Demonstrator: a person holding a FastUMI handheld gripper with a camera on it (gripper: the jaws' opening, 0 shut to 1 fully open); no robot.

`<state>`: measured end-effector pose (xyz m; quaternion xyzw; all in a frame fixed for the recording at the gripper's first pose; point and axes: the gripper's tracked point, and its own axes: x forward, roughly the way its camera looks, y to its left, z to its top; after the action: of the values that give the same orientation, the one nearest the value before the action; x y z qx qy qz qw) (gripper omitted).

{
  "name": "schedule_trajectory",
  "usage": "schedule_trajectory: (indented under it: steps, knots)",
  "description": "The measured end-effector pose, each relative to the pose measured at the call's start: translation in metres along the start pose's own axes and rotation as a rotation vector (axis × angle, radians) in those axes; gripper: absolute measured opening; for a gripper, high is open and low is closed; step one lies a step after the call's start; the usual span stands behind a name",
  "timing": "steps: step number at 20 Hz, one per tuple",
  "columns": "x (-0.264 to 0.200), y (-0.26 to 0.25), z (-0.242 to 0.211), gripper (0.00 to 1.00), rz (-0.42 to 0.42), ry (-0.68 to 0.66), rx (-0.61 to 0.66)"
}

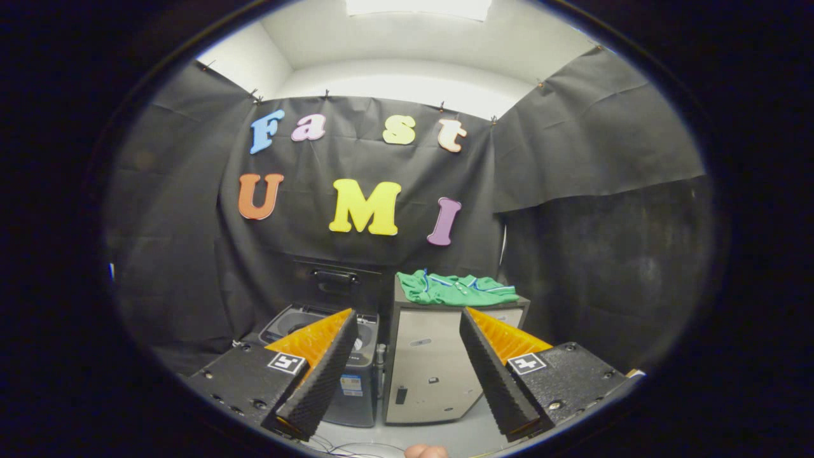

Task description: Put the clothes into the washing machine and then close the washing machine lid.

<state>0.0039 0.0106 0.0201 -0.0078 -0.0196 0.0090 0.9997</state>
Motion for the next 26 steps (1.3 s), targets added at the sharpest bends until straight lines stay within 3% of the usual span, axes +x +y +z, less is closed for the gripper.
schedule_trajectory:
  steps: [9,16,26]
  knots:
    - [0.044,-0.021,0.036,1.0,-0.025,-0.05,-0.026]
    - [0.103,-0.058,0.047,1.0,-0.071,-0.005,0.013]
    - [0.25,-0.107,0.061,1.0,-0.029,0.085,-0.009]
